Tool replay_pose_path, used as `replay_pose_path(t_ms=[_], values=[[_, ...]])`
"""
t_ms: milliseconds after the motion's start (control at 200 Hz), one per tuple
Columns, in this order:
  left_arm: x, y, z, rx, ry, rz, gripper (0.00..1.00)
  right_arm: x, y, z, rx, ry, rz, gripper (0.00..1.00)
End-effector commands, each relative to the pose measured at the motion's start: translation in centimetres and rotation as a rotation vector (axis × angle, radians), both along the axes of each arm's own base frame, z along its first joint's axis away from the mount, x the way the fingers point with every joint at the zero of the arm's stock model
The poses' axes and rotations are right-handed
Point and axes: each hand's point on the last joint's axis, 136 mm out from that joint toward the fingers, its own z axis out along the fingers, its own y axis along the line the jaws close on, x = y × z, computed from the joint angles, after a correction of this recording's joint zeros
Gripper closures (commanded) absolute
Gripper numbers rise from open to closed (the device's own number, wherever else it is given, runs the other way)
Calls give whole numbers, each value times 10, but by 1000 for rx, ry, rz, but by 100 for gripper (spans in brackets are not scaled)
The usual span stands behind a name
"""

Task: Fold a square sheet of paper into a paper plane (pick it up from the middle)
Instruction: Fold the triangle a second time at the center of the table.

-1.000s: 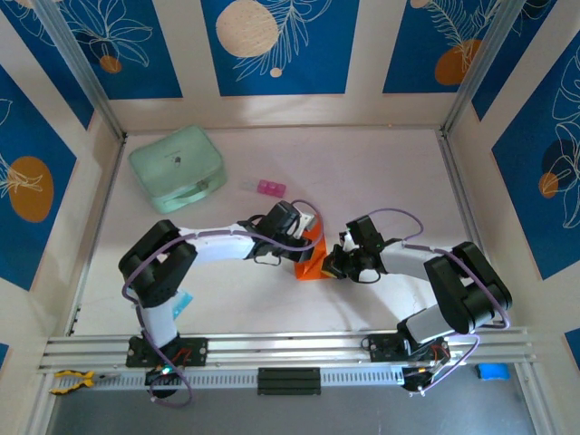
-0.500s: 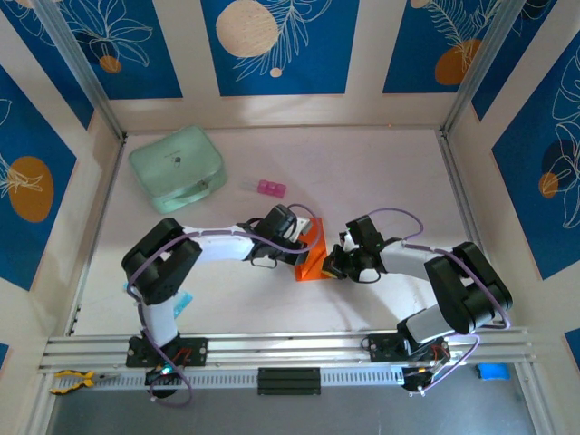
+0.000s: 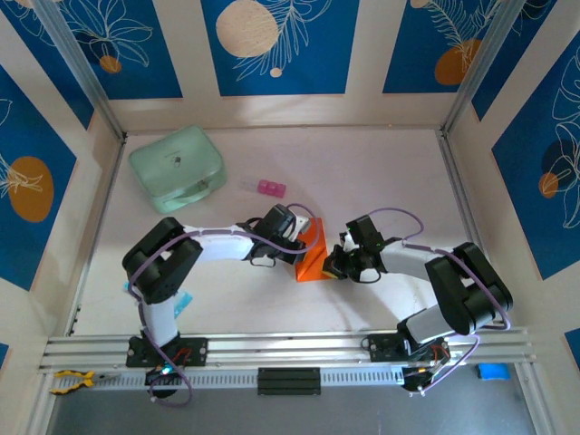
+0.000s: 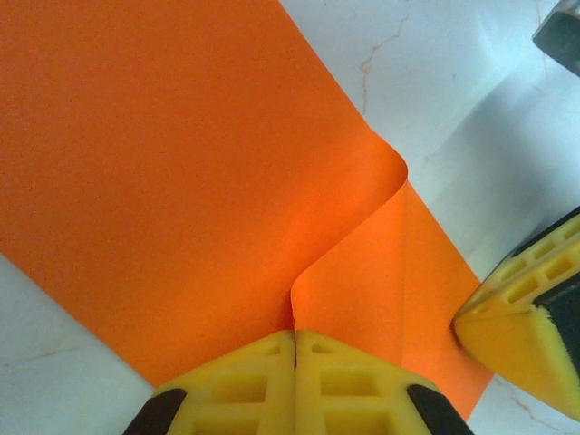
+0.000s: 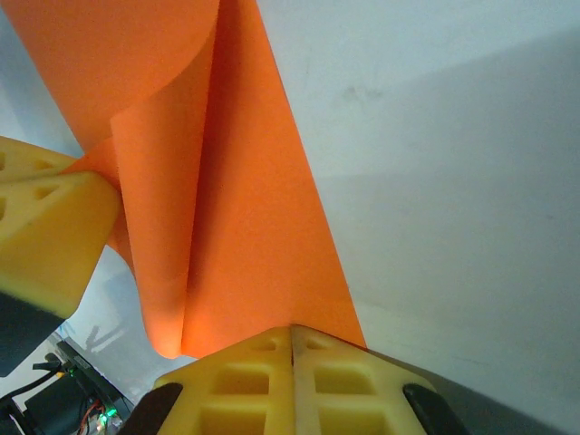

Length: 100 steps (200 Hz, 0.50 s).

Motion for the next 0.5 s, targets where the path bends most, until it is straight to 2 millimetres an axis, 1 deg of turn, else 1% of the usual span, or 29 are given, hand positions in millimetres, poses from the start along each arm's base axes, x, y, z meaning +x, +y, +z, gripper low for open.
replay_pose_path(t_ms=[0, 495], values=[[7, 8, -6, 30, -16, 12, 97, -14, -13, -10, -68, 58, -4, 93], [5, 9, -7, 39, -5, 12, 97, -14, -13, -10, -69, 58, -5, 93]])
